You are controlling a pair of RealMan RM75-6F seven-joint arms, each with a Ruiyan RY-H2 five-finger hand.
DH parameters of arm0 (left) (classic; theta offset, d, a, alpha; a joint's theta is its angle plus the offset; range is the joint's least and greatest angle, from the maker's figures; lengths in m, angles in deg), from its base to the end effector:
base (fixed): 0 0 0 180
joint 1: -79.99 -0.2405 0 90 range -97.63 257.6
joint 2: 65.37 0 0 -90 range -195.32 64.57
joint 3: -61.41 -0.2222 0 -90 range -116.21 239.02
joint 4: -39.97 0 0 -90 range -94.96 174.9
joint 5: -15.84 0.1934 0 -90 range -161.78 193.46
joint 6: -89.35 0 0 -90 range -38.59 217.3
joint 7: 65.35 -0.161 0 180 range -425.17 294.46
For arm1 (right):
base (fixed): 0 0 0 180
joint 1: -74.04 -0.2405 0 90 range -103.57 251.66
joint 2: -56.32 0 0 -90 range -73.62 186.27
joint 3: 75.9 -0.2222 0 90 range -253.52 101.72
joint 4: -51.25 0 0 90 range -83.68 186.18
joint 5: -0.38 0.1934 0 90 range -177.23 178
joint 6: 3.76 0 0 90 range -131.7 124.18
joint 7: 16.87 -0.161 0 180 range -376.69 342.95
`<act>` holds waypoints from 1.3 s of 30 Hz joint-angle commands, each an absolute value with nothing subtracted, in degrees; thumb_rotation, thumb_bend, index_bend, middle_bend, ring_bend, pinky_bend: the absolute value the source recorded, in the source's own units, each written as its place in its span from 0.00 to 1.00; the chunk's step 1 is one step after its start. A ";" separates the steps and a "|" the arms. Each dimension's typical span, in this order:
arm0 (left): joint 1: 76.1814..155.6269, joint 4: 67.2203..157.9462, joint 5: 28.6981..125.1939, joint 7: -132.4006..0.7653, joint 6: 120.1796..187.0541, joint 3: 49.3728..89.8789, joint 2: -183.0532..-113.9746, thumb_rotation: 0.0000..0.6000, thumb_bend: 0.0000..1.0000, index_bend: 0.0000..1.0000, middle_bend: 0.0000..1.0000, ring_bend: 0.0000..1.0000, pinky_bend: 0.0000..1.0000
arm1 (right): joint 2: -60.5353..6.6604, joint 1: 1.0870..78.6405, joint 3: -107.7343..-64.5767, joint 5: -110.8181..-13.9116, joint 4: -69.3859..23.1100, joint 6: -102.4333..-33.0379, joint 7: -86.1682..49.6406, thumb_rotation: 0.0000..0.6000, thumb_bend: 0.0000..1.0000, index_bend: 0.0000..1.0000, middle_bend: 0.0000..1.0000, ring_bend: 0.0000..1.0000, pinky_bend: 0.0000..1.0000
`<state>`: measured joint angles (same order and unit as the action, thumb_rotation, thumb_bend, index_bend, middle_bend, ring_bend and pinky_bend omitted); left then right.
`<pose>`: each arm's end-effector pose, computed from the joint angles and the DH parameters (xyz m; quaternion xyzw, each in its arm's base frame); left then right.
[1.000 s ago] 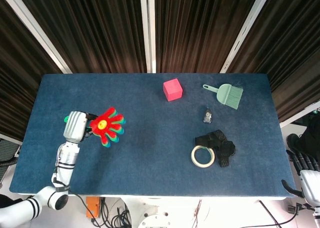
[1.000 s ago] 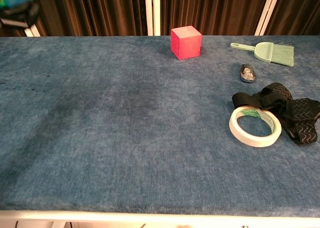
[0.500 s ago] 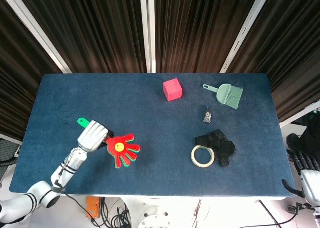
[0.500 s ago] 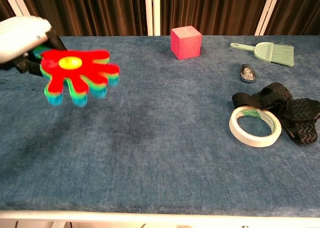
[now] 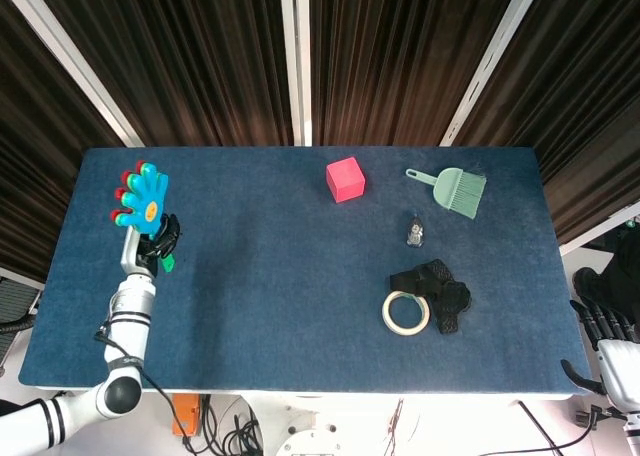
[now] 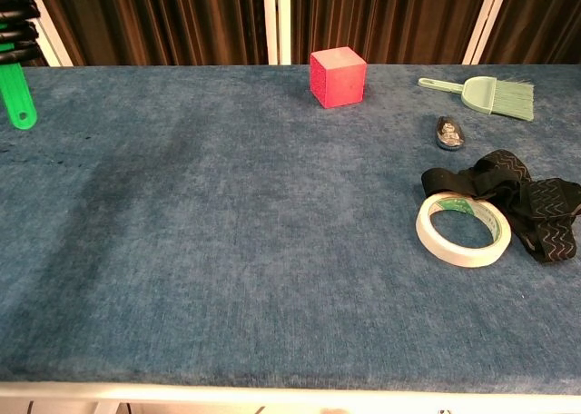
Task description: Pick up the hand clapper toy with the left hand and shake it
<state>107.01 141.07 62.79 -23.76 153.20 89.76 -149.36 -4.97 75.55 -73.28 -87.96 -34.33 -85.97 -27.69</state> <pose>-0.1534 0.3310 0.0748 -0.1372 -0.7349 -0.6386 0.1823 -0.3236 -0.1410 0.1633 0.5954 -0.4629 0.3225 0.5721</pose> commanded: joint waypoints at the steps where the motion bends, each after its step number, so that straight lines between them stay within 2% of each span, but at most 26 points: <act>1: 105.60 142.82 63.49 -23.21 151.11 91.14 -147.81 1.00 0.62 1.00 1.00 1.00 1.00 | -4.97 75.55 -73.21 -88.00 -34.41 -85.92 -27.60 1.00 0.22 0.00 0.02 0.00 0.00; 3: 106.20 140.50 69.07 -26.96 152.22 88.46 -148.47 1.00 0.62 1.00 1.00 1.00 1.00 | -4.96 75.58 -73.17 -87.95 -34.43 -85.87 -27.56 1.00 0.22 0.00 0.02 0.00 0.00; 5: 107.57 134.19 80.01 -36.30 155.82 83.00 -149.81 1.00 0.62 1.00 1.00 1.00 1.00 | -4.92 75.59 -73.17 -87.82 -34.43 -85.79 -27.57 1.00 0.22 0.00 0.02 0.00 0.00; 7: 109.28 124.04 92.72 -49.10 161.15 76.78 -152.07 1.00 0.62 1.00 1.00 1.00 1.00 | -4.90 75.60 -73.19 -87.74 -34.38 -85.78 -27.67 1.00 0.22 0.00 0.02 0.00 0.00; 10: 111.15 111.67 104.65 -62.52 164.60 70.11 -154.77 1.00 0.62 1.00 1.00 1.00 1.00 | -4.93 75.59 -73.16 -87.68 -34.22 -85.66 -27.84 1.00 0.22 0.00 0.02 0.00 0.00; 13: 112.18 105.75 108.36 -72.00 163.95 67.17 -156.06 1.00 0.62 1.00 1.00 1.00 1.00 | -5.02 75.54 -73.13 -87.59 -34.04 -85.44 -27.99 1.00 0.22 0.00 0.02 0.00 0.00; 19: 112.38 103.71 108.26 -76.70 163.76 66.73 -156.96 1.00 0.62 1.00 1.00 1.00 1.00 | -4.96 75.63 -73.24 -87.34 -33.78 -85.53 -28.30 1.00 0.22 0.00 0.02 0.00 0.00; 23: 111.43 107.55 103.93 -72.42 163.47 68.93 -157.18 1.00 0.62 1.00 1.00 1.00 1.00 | -5.06 75.54 -73.21 -87.41 -33.70 -85.36 -28.43 1.00 0.22 0.00 0.02 0.00 0.00; 25: 109.78 114.60 96.21 -62.55 161.85 72.86 -157.60 1.00 0.62 1.00 1.00 1.00 1.00 | -5.14 75.49 -73.16 -87.45 -33.66 -85.22 -28.47 1.00 0.22 0.00 0.02 0.00 0.00; 28: 107.21 130.59 79.78 -43.27 154.57 81.76 -154.77 1.00 0.63 1.00 1.00 1.00 1.00 | -5.14 75.49 -73.17 -87.22 -33.56 -85.02 -28.50 1.00 0.22 0.00 0.02 0.00 0.00; 30: 105.34 139.65 67.34 -28.94 147.71 89.87 -150.92 1.00 0.63 1.00 1.00 1.00 1.00 | -5.05 75.55 -73.22 -87.22 -33.55 -85.22 -28.52 1.00 0.22 0.00 0.02 0.00 0.00; 33: 103.32 143.84 56.64 -16.96 140.20 97.80 -146.26 1.00 0.63 1.00 1.00 1.00 1.00 | -4.97 75.60 -73.31 -87.21 -33.55 -85.42 -28.65 1.00 0.22 0.00 0.02 0.00 0.00; 36: 101.99 144.92 54.52 -13.52 138.26 100.03 -144.59 1.00 0.63 1.00 1.00 1.00 1.00 | -5.04 75.45 -73.29 -87.17 -33.51 -85.08 -28.64 1.00 0.22 0.00 0.02 0.00 0.00; 39: 101.62 145.11 54.97 -13.53 138.19 99.72 -144.47 1.00 0.62 1.00 1.00 1.00 1.00 | -5.14 75.31 -73.22 -87.33 -33.64 -84.88 -28.42 1.00 0.22 0.00 0.02 0.00 0.00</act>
